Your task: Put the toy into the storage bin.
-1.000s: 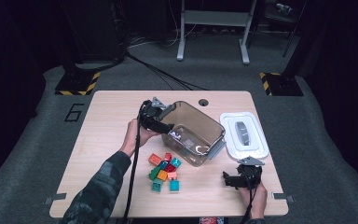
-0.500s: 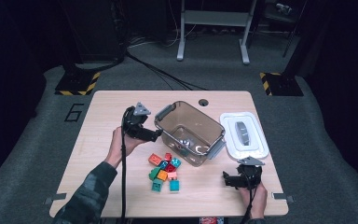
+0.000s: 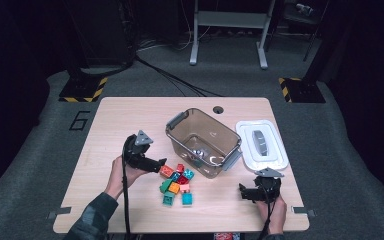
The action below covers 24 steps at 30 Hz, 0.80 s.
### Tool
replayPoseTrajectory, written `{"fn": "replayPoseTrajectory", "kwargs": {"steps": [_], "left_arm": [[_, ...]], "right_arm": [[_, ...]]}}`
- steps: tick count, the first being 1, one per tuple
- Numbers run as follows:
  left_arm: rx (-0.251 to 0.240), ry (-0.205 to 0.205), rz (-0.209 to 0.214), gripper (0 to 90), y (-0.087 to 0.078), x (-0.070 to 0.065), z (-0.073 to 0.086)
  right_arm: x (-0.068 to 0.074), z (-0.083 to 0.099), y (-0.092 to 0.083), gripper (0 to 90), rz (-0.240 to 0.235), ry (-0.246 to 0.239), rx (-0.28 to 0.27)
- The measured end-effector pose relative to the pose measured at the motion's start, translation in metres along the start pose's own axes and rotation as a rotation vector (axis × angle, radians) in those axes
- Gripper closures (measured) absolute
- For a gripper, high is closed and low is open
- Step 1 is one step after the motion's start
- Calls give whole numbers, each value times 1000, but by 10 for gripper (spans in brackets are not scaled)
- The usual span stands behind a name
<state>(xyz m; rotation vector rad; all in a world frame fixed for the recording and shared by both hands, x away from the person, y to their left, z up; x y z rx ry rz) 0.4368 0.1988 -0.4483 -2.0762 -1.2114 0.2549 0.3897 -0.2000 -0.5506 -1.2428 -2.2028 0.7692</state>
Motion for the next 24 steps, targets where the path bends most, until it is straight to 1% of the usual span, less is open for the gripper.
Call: {"fn": "replayPoseTrajectory", "kwargs": {"steps": [3, 5, 7, 8, 9, 10, 12, 13, 14, 15, 16, 17, 19, 21, 22, 24], "left_arm": [[34, 6, 10, 4, 6, -7, 15], [44, 5, 19, 2, 9, -11, 23], [65, 5, 42, 2, 12, -16, 30], [62, -1, 46, 2, 13, -20, 34], [75, -4, 54, 2, 15, -24, 37], [71, -12, 57, 4, 17, -26, 39], [79, -12, 73, 19, 19, -31, 44], [75, -18, 76, 37, 20, -34, 46], [85, 1, 77, 71, 20, -35, 48], [85, -6, 76, 118, 21, -38, 50], [94, -2, 69, 222, 21, -40, 51], [92, -7, 73, 283, 21, -42, 52], [84, -19, 99, 320, 21, -45, 54], [86, -7, 103, 345, 20, -47, 53], [89, 9, 112, 350, 20, -47, 53], [93, 3, 124, 366, 20, -50, 52]], "right_arm": [[0, 0, 0, 7, 0, 0, 0], [0, 0, 0, 7, 0, 0, 0], [0, 0, 0, 7, 0, 1, 0], [0, 0, 0, 7, 0, 0, 0], [0, 0, 0, 7, 0, 0, 0], [0, 0, 0, 7, 0, 0, 0], [0, 0, 0, 7, 0, 0, 0], [0, 0, 0, 7, 0, 0, 0], [0, 0, 0, 7, 0, 0, 1], [0, 0, 0, 7, 0, 0, 0], [0, 0, 0, 7, 0, 0, 0], [0, 0, 0, 7, 0, 0, 0], [0, 0, 0, 7, 1, 0, 0], [-1, 0, 0, 7, 0, -8, -1], [-1, 0, 0, 7, 1, -7, -1], [-1, 0, 0, 7, 3, -7, -1]]}}
Point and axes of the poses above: each handheld gripper's, and its own axes: y roughly forward along the jaws, z roughly out of its underside, x roughly to its left, the point moved 3 cm from there along y, roughly forward along the jaws, and after that the axes turned 11 degrees about -z, right-handed, at the moved point
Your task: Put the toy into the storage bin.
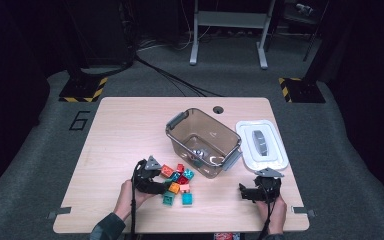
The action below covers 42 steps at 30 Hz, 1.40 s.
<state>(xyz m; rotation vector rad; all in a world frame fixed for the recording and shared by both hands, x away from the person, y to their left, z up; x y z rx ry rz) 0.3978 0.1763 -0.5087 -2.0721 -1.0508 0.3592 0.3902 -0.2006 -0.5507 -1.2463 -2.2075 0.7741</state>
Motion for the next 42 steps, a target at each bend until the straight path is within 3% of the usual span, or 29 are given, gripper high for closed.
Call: {"fn": "replayPoseTrajectory", "kwargs": {"steps": [3, 13, 27, 38, 42], "left_arm": [[21, 26, 9, 421, 3, -3, 1], [27, 6, 15, 649, 6, 2, 8], [13, -6, -3, 664, -3, 16, 14], [-18, -49, -42, 664, -18, 42, 8], [-21, -41, -61, 664, -22, 50, 6]], "right_arm": [[0, 0, 0, 7, -1, -3, 1], [0, 0, 0, 7, 0, -2, 1], [0, 0, 0, 8, 1, 0, 1], [0, 0, 0, 7, 1, 1, 0], [0, 0, 0, 7, 0, 2, 0]]}}
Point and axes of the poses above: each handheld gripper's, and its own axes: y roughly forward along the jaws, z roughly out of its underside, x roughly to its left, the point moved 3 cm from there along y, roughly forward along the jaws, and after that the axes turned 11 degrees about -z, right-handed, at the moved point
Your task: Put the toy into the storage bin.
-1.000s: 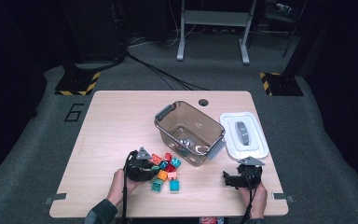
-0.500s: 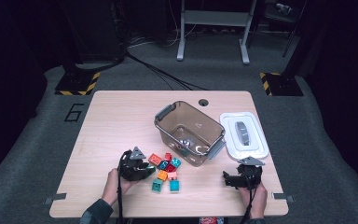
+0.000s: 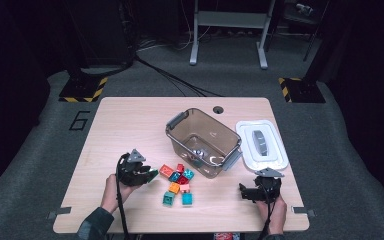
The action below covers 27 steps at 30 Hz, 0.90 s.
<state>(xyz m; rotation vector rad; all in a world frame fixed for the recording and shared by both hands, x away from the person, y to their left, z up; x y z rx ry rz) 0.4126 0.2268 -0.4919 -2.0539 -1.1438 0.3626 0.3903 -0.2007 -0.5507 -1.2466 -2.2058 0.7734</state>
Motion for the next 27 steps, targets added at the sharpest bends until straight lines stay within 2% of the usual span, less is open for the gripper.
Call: {"fn": "replayPoseTrajectory", "kwargs": {"steps": [6, 9, 14, 17, 27], "left_arm": [[-7, -5, -27, 664, -8, 11, -5], [-15, 2, -44, 664, -17, 19, -12], [-29, 4, -66, 664, -24, 28, -22], [-44, -9, -76, 664, -26, 33, -27], [-54, -10, -109, 664, -28, 49, -48]], "right_arm": [[0, 0, 0, 7, 0, 1, -1], [0, 0, 0, 7, 0, 0, 0], [0, 0, 0, 7, 0, 0, -1], [0, 0, 0, 7, 0, 0, 0], [0, 0, 0, 7, 0, 0, 0]]}}
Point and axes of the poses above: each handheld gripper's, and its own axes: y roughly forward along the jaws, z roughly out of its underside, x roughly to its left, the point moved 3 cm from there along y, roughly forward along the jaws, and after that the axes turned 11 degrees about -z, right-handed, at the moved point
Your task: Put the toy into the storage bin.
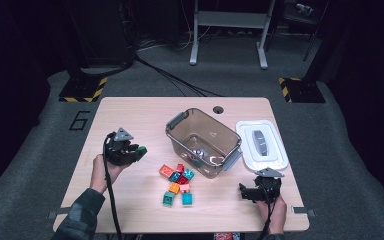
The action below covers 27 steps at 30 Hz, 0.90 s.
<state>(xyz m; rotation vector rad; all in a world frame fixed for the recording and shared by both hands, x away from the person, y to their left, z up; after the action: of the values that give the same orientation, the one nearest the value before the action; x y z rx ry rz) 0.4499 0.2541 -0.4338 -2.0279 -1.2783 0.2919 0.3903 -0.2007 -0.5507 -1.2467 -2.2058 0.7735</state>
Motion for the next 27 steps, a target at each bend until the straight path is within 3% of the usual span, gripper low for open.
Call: {"fn": "replayPoseTrajectory", "kwargs": {"steps": [18, 19, 27], "left_arm": [[-27, -1, -35, 664, 2, 19, -43], [-34, -15, -35, 664, 3, 19, -46], [-48, -7, -46, 664, 7, 21, -66]], "right_arm": [[0, 0, 0, 8, 2, 1, -2], [0, 0, 0, 8, 1, 0, -1], [-1, 0, 0, 8, 2, 0, -1]]}}
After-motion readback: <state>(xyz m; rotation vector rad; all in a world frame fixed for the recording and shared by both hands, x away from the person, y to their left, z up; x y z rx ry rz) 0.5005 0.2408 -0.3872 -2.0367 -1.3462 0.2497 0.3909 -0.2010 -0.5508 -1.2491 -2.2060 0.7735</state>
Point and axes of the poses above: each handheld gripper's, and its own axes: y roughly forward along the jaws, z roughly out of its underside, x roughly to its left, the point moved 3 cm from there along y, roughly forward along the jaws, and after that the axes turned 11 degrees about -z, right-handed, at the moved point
